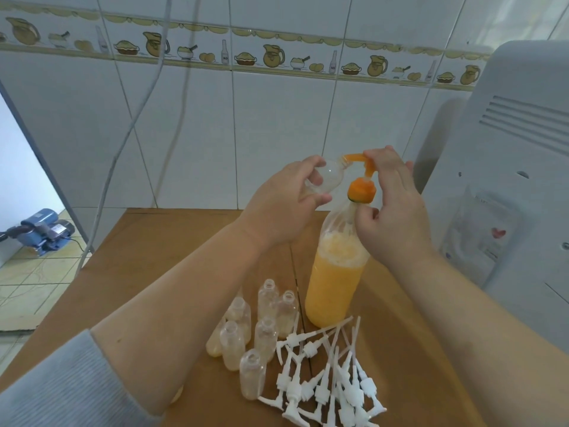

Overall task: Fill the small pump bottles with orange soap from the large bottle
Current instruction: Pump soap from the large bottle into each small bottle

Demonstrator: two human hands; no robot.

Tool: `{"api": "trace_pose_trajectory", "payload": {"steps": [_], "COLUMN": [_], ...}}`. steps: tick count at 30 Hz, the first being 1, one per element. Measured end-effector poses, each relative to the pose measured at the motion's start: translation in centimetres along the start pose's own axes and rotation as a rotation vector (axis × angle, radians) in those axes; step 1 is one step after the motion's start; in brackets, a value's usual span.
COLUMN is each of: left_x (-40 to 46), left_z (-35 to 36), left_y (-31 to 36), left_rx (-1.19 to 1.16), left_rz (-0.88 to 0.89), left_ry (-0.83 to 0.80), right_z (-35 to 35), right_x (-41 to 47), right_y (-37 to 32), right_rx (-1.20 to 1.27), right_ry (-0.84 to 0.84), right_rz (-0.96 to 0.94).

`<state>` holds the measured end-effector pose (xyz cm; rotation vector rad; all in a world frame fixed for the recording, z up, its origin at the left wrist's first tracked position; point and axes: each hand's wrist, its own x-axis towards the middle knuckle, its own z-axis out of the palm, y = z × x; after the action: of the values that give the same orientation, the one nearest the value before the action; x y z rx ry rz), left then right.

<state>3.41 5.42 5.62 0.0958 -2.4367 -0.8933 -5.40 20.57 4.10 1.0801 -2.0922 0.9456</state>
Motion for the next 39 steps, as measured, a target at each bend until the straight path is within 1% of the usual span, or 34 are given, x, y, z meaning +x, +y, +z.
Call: {"api": "trace_pose_trajectory", "payload": {"steps": [5, 10, 17, 20, 24, 33, 35, 39], "left_x": [-0.2, 0.1, 0.2, -0.1, -0.2, 0.1, 0.0, 0.0], "left_z": [-0.2, -0.4, 0.0, -0.1, -0.4, -0.1, 0.0, -0.1], "left_y": [-0.5, -0.2, -0.2, -0.3, -0.4, -0.6, -0.7, -0.7], "left_rx": [-0.023, -0.002, 0.004, 0.029, 0.006, -0.028, -0.029, -0.031], "left_rz": [-0.035, -0.025, 0.011, -0.002, -0.016, 0.001, 0.004, 0.002], "left_ry": [-0.142, -0.209, -0.198, -0.211, -0.206, -0.215, -0.23, -0.225], "right_z": [0.8, -0.2, 0.5, 0.8, 0.4, 1.7, 1.9, 1.1], "right_x": [-0.7, 0.1, -0.3, -0.6, -0.1, -0.4, -0.6, -0.1], "right_y": [-0.3, -0.2, -0.2, -0.3, -0.7, -0.9, -0.9, -0.9], "right_rx": [0.001, -0.033, -0.004, -0.001, -0.017, 0.026, 0.032, -0.005], "right_ry": [-0.012, -0.035, 0.037, 0.017, 0.001, 0.114, 0.101, 0.056], "right_rz": [0.025, -0.009, 0.033, 0.054, 0.011, 0.069, 0.084, 0.037]}}
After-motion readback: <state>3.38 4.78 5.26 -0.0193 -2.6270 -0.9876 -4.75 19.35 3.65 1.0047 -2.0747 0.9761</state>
